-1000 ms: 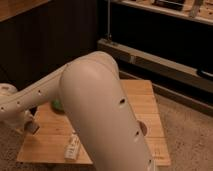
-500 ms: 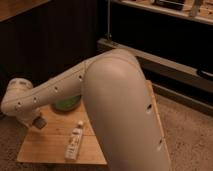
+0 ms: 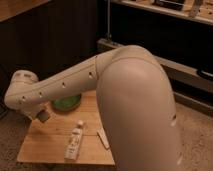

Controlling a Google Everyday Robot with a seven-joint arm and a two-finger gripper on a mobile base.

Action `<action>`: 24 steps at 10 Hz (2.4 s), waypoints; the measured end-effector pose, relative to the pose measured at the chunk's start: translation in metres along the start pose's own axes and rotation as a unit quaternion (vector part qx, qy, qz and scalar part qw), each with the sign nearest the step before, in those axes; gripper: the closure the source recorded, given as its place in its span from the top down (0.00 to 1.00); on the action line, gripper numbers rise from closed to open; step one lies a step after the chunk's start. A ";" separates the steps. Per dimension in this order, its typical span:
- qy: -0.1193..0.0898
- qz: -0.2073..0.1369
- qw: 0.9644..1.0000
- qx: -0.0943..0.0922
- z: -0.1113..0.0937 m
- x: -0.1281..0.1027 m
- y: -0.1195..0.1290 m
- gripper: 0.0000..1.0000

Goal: Place the eraser on the white sponge

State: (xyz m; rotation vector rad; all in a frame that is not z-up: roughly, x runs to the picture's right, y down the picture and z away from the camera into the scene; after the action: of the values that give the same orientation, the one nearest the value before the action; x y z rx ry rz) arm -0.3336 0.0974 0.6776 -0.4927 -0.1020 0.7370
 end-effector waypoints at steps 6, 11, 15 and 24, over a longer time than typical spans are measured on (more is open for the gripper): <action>-0.052 0.052 0.997 0.006 -0.059 0.007 -0.050 0.20; -0.035 0.145 0.988 0.033 -0.089 0.012 -0.149 0.20; -0.006 0.208 0.976 0.065 -0.123 0.041 -0.196 0.20; -0.029 0.276 0.959 0.056 -0.125 0.120 -0.289 0.20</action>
State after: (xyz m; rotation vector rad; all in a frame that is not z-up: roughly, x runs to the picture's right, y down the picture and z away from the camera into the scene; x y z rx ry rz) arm -0.0333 -0.0551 0.6917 -0.3922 0.0259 1.2978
